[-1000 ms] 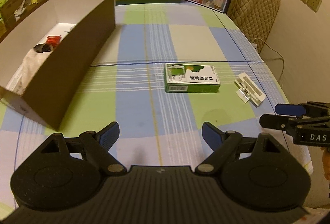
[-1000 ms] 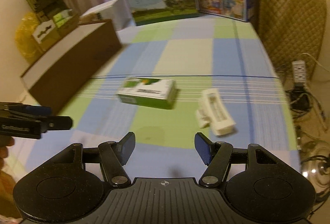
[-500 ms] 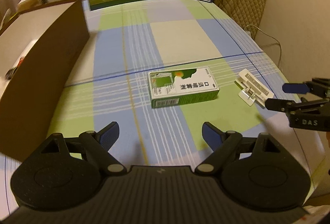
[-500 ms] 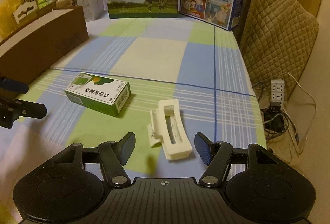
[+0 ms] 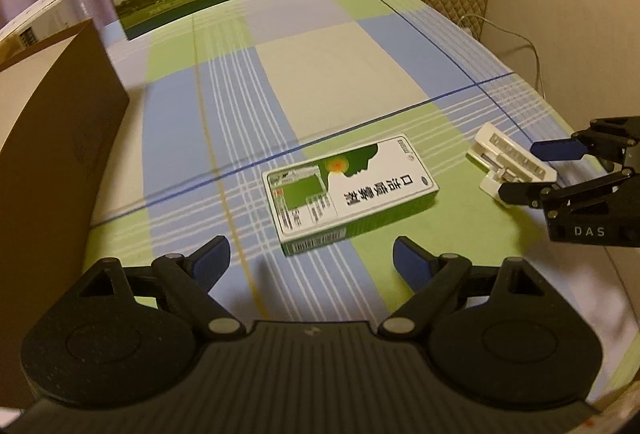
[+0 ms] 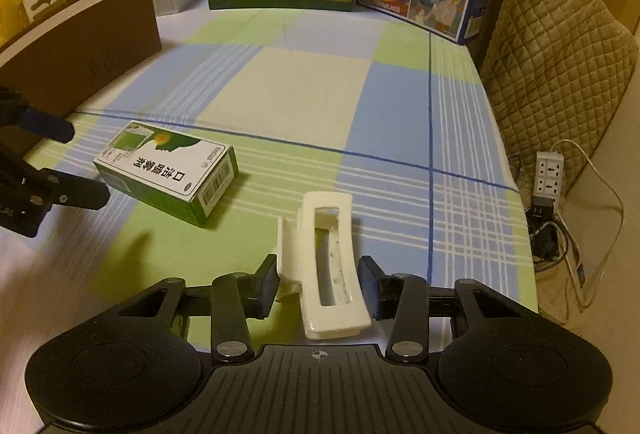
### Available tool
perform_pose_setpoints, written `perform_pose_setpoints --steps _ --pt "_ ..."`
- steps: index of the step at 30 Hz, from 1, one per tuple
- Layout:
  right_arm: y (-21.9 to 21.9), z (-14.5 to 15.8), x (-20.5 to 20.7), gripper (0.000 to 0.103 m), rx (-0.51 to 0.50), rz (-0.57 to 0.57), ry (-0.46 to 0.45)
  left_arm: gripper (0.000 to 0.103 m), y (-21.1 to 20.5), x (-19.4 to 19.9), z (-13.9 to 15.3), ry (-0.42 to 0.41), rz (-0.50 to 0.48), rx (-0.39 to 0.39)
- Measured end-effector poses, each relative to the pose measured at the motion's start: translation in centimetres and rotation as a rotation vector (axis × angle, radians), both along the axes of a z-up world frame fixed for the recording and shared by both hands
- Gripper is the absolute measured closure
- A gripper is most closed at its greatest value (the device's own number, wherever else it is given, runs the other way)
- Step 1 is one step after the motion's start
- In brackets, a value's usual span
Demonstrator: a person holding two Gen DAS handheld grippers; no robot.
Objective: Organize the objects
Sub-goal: 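Grasp the green-white spray box with the left tool while the right tool grasps the white clip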
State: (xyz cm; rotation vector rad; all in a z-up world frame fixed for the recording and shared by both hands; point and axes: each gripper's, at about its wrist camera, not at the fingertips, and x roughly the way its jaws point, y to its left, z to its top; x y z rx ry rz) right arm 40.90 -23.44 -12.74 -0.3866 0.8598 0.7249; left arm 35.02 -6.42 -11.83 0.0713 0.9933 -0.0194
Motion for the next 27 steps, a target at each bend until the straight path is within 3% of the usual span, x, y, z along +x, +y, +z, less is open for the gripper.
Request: perform_pose_setpoints --steps 17,22,27 --pt "-0.5 1.5 1.8 0.064 0.035 -0.091 0.020 0.015 -2.0 4.7 -2.7 0.008 -0.298 0.153" --pt "-0.9 1.6 2.0 0.065 0.037 -0.118 0.027 0.015 -2.0 6.8 -3.3 0.015 -0.313 0.139" --pt "-1.3 1.6 2.3 0.065 0.040 -0.144 0.043 0.015 -1.4 9.0 -3.7 0.044 -0.282 0.073"
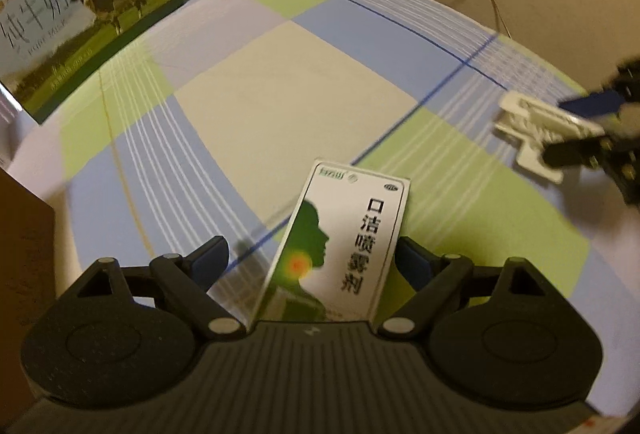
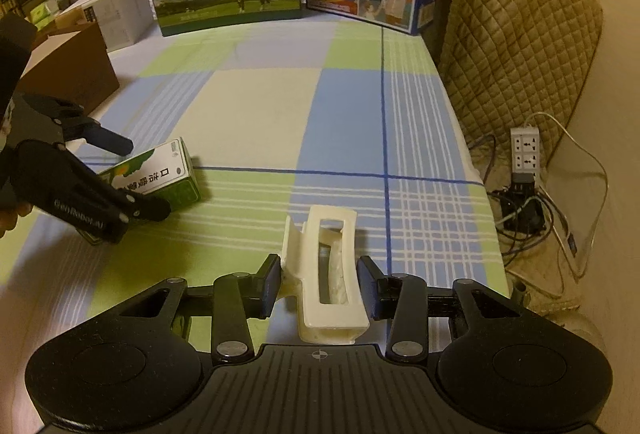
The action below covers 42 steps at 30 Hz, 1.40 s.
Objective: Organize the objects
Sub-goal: 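Grasp the green-white spray box with the left tool while the right tool grasps the white clip, then carry the green-white spray box in the left tool and white clip in the right tool to the box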
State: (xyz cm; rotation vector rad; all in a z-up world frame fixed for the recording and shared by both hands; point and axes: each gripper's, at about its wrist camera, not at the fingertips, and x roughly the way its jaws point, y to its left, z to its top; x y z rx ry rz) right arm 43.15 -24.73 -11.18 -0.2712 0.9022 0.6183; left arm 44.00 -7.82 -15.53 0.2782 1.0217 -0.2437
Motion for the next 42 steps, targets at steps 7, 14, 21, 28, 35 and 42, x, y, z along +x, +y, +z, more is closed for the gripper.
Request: perform_pose_setpoints --steps 7,14,21,28,35,42 --pt "-0.5 -0.1 0.0 0.065 0.009 -0.026 0.021 0.039 1.2 0.5 -0.2 0.059 0.024 -0.120" --pt "-0.2 0.4 -0.9 0.065 0.033 -0.002 0.028 0.049 1.2 -1.4 0.2 0.044 0.084 -0.140" --pt "0.7 1.6 -2.4 0.065 0.068 0.046 0.023 0.049 2.4 -3.8 1.6 0.036 0.191 -0.162" --pt "1.7 3.3 -4.2 0.065 0.109 0.104 0.017 0.049 3.7 -6.8 4.9 -0.022 0.277 -0.193" --pt "3.7 5.7 -6.8 0.065 0.169 0.181 0.020 0.049 5.6 -10.7 8.7 -0.107 0.363 -0.238" --pt "7.3 7.7 -10.1 0.065 0.237 0.282 0.045 0.049 8.5 -15.1 12.8 -0.188 0.440 -0.249"
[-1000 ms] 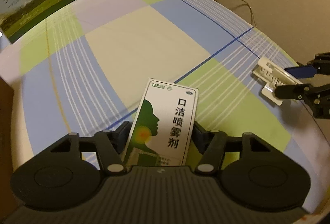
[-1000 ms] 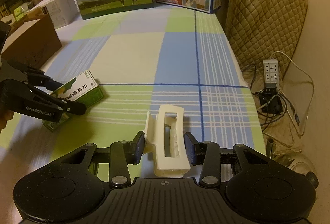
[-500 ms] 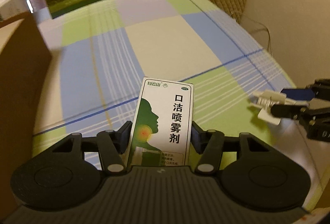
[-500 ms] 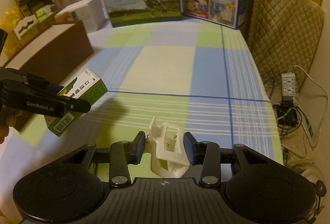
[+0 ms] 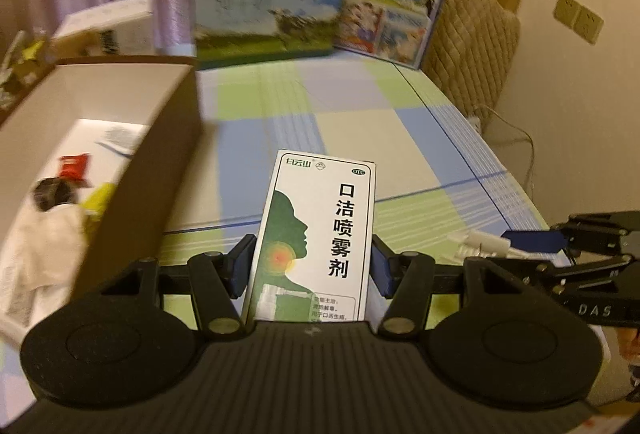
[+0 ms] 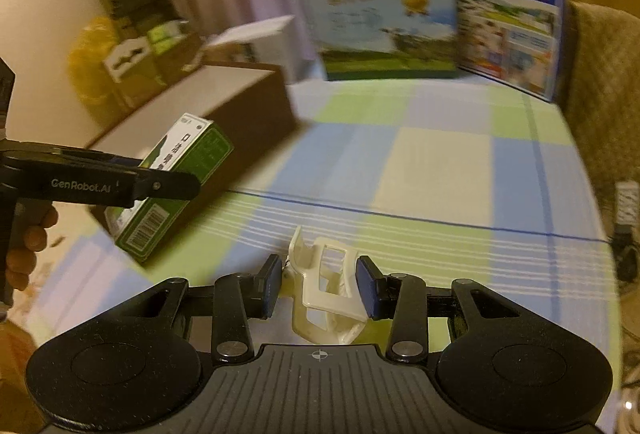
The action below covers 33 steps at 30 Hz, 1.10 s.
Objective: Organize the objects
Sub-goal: 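Carry the green-white spray box in the left tool and white clip in the right tool to the box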
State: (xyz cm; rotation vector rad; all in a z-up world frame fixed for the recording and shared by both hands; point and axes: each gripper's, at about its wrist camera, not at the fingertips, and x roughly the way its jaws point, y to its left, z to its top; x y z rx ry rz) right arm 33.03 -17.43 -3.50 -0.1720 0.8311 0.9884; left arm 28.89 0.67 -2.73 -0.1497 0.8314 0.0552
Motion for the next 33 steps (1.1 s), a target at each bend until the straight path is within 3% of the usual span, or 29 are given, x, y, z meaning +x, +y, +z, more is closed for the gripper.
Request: perform_pose_setpoints --steps 16,25,33 --pt "12.1 3.5 -7.7 0.066 0.109 0.221 -0.019 0.049 10.5 -8.9 5.1 -0.082 0.213 0.059" --pt "18.8 4.7 -9.4 0.066 0.147 0.238 -0.054 0.049 16.2 -10.9 6.2 -0.101 0.237 0.085" --pt "24.2 4.1 -8.9 0.066 0.122 0.192 -0.082 0.049 21.1 -9.5 5.9 -0.089 0.226 0.107"
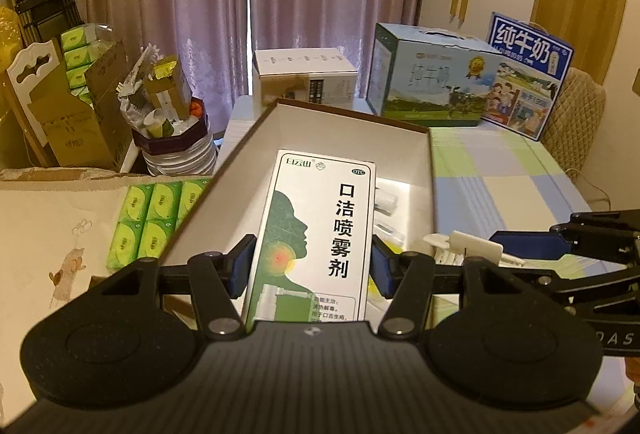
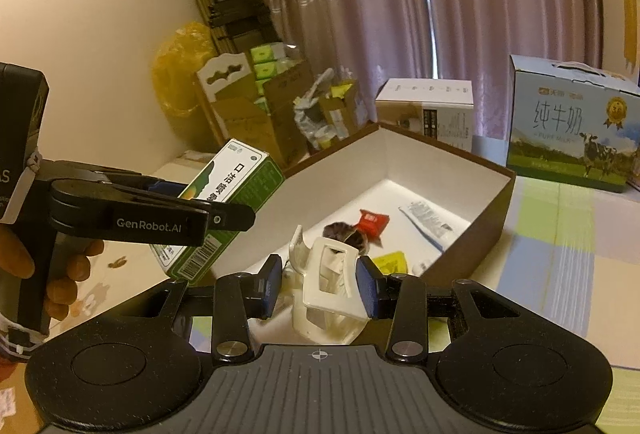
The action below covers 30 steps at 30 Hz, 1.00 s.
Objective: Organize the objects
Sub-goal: 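Carry the green-white spray box in the left tool and white clip in the right tool to the box, then open the left tool to drop the spray box while the right tool releases the clip into the box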
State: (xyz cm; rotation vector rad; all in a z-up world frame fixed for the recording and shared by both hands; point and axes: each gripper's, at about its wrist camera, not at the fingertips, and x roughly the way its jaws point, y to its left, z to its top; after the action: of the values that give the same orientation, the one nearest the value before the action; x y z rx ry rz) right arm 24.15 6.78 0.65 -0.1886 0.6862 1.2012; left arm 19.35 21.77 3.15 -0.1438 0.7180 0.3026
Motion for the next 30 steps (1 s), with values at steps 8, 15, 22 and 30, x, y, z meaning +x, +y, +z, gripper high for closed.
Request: perform_pose_setpoints --steps 8,15,22,30 --pt "3.5 -1.2 2.4 0.066 -0.050 -0.077 -0.010 0.049 3.8 3.8 -1.8 0.050 -0.044 -0.005" --pt "6.1 -2.7 5.4 0.066 -0.094 -0.142 0.007 0.049 6.0 8.1 -4.1 0.114 -0.085 -0.013" --pt "8.6 -4.0 8.5 0.066 -0.121 -0.181 0.017 0.049 7.5 12.1 -6.1 0.168 -0.125 -0.017" --pt "10.5 -5.1 11.1 0.066 -0.151 -0.212 0.015 0.052 8.7 16.0 -7.9 0.203 -0.152 -0.007"
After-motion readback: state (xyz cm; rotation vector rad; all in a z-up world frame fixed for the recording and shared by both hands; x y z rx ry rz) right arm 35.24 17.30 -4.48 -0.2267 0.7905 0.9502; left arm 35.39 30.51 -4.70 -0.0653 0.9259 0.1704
